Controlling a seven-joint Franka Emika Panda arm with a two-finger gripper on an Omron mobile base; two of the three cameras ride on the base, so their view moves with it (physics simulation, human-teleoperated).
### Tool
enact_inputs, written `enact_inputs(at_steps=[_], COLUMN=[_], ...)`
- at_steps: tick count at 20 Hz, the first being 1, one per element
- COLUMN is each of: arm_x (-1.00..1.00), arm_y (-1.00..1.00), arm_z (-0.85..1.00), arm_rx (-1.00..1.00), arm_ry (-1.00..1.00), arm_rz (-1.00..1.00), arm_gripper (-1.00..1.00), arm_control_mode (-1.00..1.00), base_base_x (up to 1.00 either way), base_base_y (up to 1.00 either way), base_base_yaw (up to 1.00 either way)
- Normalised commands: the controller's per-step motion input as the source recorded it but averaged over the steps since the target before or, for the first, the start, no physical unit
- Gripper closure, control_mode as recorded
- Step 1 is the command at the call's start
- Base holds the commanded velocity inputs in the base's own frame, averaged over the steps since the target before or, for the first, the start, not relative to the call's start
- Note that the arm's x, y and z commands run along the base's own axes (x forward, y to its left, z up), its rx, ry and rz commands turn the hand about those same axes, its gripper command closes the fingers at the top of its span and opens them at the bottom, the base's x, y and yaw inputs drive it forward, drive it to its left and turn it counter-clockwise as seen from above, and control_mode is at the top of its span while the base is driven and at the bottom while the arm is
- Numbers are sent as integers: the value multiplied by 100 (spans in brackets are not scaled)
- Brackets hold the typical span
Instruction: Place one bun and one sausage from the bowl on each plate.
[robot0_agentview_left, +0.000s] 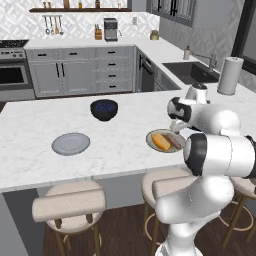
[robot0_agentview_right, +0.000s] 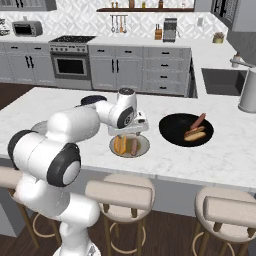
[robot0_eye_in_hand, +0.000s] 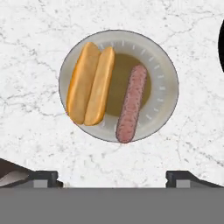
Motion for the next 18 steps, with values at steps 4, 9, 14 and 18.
enact_inputs(at_steps=[4, 9, 14, 18], arm_x=[-99, -100, -100, -96], arm_y=[97, 100, 75, 16], arm_z=[99, 86, 37, -7], arm_rx=[-3, 0, 0, 6], arm_ry=[3, 16, 10, 9], arm_rz=[3, 0, -3, -27], arm_gripper=[-100, -100, -100, -100], arm_control_mode=[-100, -100, -100, -100], base_base_x=[0, 0, 0, 0], base_base_y=[0, 0, 0, 0], base_base_yaw=[0, 0, 0, 0])
